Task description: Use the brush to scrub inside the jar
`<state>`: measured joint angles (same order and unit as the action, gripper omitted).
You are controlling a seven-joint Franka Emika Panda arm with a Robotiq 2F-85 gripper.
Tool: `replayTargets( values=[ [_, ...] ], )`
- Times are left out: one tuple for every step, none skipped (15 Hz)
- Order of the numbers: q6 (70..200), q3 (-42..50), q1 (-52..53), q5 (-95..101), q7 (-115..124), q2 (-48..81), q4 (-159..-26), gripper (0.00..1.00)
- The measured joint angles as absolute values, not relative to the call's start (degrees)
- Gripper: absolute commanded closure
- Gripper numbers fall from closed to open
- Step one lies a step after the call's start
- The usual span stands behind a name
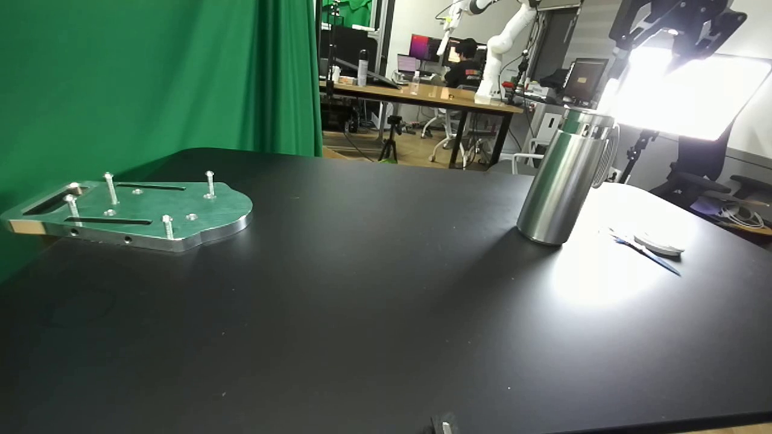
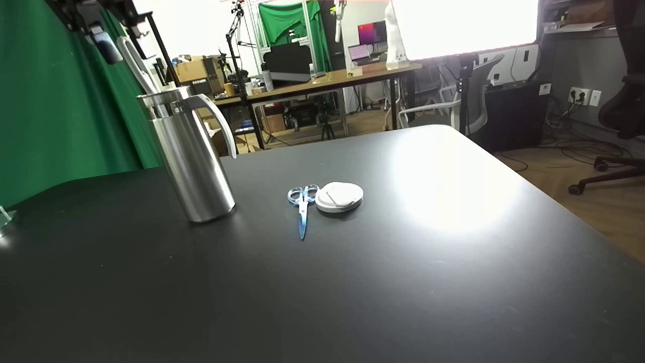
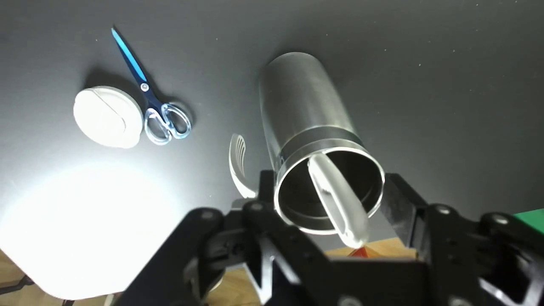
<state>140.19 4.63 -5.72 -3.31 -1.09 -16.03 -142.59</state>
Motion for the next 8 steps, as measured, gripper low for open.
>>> replayTargets(
  values=[
    [140.3,4.6,-5.7,-3.3,-1.2,-16.0,-142.6,0.0],
    [140.4,4.6,-5.6,-3.3,-1.2,-16.0,-142.6,0.38],
    [140.6,4.6,-5.5,-3.3,-1.3,-16.0,-142.6,0.34],
    [140.7,4.6,-5.5,-3.2,-1.3,-16.0,-142.6,0.35],
    [140.9,4.5,-5.5,-3.0,-1.3,-15.9,-142.6,0.41],
    [141.0,4.5,-5.5,-2.6,-1.3,-15.9,-142.6,0.5],
    [141.2,4.4,-5.5,-2.2,-1.3,-15.8,-142.6,0.57],
    [141.7,4.4,-5.5,-2.0,-1.3,-15.7,-142.6,0.63]
  ],
)
